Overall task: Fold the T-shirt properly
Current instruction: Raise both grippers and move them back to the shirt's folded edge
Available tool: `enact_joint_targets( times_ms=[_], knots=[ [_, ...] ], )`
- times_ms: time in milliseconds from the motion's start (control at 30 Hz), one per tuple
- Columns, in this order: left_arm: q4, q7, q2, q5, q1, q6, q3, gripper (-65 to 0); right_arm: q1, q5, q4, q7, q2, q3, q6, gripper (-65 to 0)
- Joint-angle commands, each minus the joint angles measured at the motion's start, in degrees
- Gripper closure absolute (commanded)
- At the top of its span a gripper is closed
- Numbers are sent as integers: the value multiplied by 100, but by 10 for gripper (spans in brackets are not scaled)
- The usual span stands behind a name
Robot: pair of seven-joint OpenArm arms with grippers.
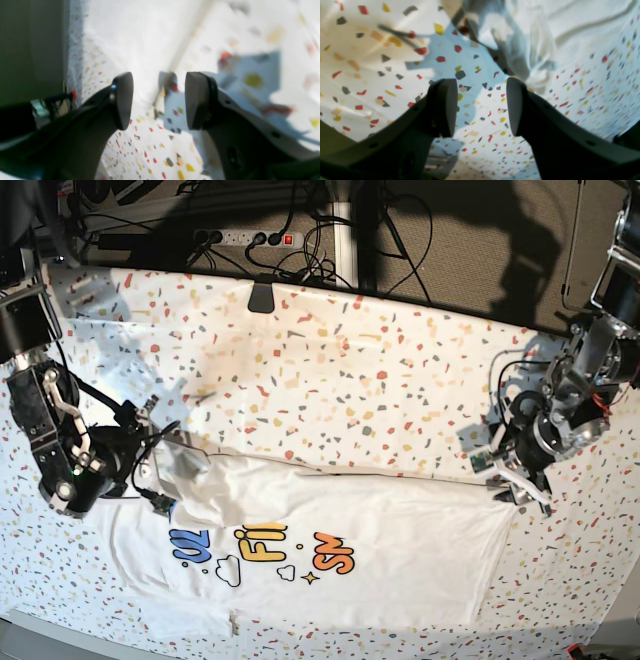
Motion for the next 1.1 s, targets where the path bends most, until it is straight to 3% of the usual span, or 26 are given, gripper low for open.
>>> enact_joint_targets(
  times_ms=[0, 133, 300, 433, 533, 633, 800, 933, 1067],
  knots=[
    [94, -76, -35, 107, -151, 87, 57, -320, 162, -76, 133, -15, 94, 44, 8, -295],
    [94, -68, 48, 584, -149, 210, 367, -320, 160, -111, 173, 254, 98, 44, 8, -295],
    [94, 400, 330, 608, -153, 645, 391, -320, 166, -481, 173, 866, 129, 44, 8, -295],
    [94, 614, 446, 603, -153, 815, 391, -320, 240, -382, 173, 1255, 122, 46, 8, -295],
    [94, 977, 457, 494, -153, 813, 389, -320, 372, 142, 166, 1191, 107, 50, 8, -295],
    [94, 1287, 459, 306, -153, 813, 389, -320, 494, 621, 166, 597, 111, 50, -157, -295],
    [105, 1298, 459, 90, -151, 815, 391, -320, 240, -317, 306, 680, 282, 50, -173, -295],
    [107, 1300, 457, 116, -153, 815, 391, -320, -586, -1132, 968, 1414, 881, 50, -199, -295],
    [107, 1294, 459, 114, -153, 815, 389, -320, -1716, -1954, 2000, 1725, 1451, 50, -660, -295]
  ],
)
